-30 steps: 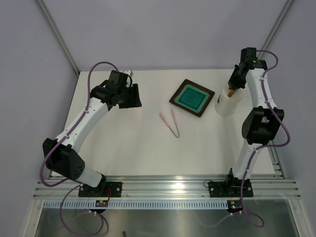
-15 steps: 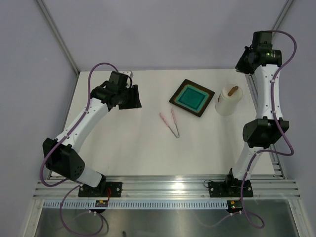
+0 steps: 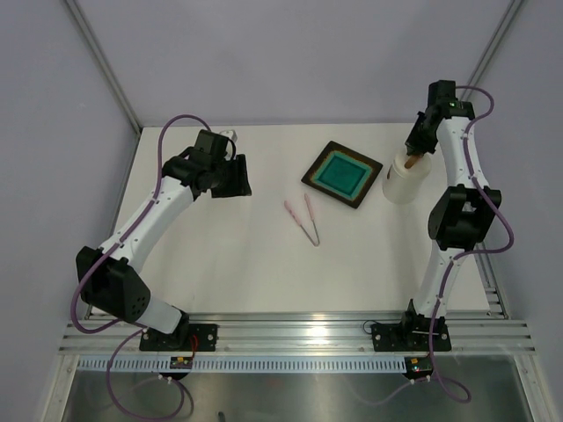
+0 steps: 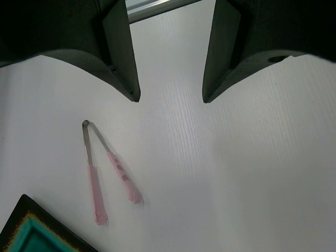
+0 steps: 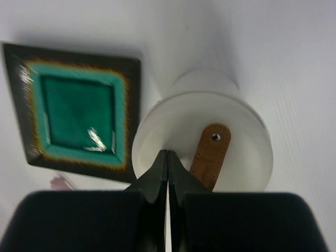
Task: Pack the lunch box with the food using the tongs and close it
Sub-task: Close the box lid on the packing box, then move the packing box to the center of the board.
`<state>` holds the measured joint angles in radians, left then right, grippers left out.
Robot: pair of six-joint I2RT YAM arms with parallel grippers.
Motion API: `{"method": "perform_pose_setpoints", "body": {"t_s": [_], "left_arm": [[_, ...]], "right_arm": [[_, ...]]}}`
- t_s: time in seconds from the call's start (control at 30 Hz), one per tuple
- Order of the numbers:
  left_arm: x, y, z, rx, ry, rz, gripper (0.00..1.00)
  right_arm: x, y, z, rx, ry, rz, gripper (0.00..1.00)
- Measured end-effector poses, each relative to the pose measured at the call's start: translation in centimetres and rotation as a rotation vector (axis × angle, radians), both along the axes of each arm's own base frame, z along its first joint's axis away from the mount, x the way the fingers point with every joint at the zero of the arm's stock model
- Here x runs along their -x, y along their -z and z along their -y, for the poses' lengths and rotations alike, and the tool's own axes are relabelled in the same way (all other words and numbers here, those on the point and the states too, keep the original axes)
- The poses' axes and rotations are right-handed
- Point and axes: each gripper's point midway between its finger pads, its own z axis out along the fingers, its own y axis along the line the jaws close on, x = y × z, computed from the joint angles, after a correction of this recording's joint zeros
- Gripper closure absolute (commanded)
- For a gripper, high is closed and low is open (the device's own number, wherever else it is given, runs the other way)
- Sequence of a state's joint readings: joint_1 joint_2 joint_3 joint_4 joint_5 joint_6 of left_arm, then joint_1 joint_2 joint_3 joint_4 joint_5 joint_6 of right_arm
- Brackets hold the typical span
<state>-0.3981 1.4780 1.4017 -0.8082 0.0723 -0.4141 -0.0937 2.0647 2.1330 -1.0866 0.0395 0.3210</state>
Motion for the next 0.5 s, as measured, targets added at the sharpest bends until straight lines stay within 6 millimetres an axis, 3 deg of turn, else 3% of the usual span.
{"method": "perform_pose_setpoints", "body": {"t_s": [0.03, 0.1, 0.27, 0.5], "left_arm": [[0.0, 0.0, 0.0, 0.0, 0.0, -0.001, 0.46], [0.0, 0.1, 0.0, -0.001, 0.0, -0.002, 0.46], [0.0, 0.1, 0.0, 0.0, 0.0, -0.001, 0.46], [0.0, 0.1, 0.0, 0.0, 0.0, 0.0, 0.46]], "right_arm": [[-0.1, 1.7, -0.2, -0.016, 0.005, -0.031, 1.0], [-0.9, 0.4, 0.0, -0.014, 0.004, 0.031, 1.0], [-0.2, 0.8, -0.2, -0.019, 0.005, 0.004, 1.0], [-1.3, -4.8, 0.0, -0.002, 0.007, 0.126, 1.0]]}}
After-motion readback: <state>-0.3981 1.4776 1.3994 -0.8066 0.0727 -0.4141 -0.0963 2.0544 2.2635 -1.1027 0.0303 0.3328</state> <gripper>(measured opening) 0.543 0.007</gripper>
